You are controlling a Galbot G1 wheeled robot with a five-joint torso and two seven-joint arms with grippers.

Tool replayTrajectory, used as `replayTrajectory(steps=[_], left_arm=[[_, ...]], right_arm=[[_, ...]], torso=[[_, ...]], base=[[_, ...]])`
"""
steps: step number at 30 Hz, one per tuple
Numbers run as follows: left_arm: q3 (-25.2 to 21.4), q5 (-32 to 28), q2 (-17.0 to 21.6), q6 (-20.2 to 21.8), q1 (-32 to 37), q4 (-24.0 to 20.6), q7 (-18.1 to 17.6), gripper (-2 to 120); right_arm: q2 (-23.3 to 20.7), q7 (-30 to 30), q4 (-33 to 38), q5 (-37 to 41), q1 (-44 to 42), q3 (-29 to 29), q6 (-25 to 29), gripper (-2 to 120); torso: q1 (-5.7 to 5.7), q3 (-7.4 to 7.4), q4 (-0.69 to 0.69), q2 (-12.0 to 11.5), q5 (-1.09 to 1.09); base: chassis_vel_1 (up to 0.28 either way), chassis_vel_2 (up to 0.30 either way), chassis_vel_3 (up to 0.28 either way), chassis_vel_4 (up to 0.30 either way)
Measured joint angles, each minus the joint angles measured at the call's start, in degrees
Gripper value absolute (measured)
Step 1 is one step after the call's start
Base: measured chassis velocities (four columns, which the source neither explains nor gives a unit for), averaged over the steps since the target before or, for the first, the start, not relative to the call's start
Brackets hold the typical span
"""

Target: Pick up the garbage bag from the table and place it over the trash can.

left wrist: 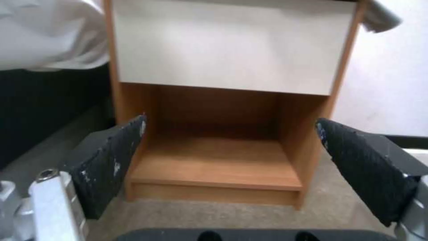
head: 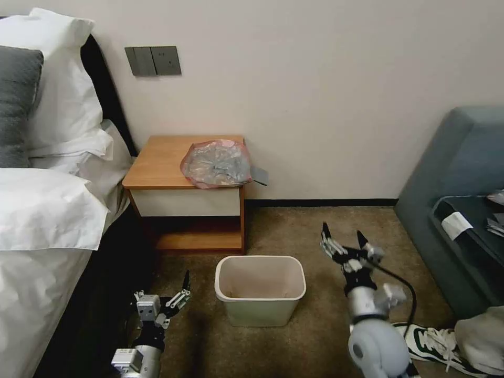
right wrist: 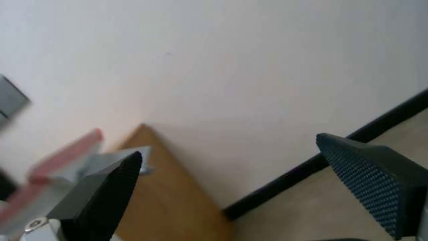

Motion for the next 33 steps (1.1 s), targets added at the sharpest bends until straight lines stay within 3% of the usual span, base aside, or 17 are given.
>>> replayTrajectory(steps=[3, 10, 33], left_arm=[[-1.1, 1.13, -1.32, -0.37, -0.03, 0.3, -1.23, 100], [-2.17, 1.63, -2.57, -0.26, -1.07, 2.25, -2.29, 100], [-1.96, 3.7, -5.91, -0.05, -3.49, 8.11, -3.88, 100]], right_arm=[[0.4, -2.53, -4.24, 14.21, 6.05, -1.82, -1.19, 100], [3.87, -3.49, -11.98, 29.94, 16.2, -2.61, -8.32, 100], [12.65, -5.36, -32.09, 36.17, 32.94, -6.6, -9.3, 100]], torso=[[0.0, 0.0, 0.01, -0.01, 0.01], [0.0, 0.0, 0.01, -0.01, 0.0], [0.0, 0.0, 0.01, -0.01, -0.01]], base=[[0.0, 0.0, 0.0, 0.0], [0.0, 0.0, 0.0, 0.0], [0.0, 0.0, 0.0, 0.0]])
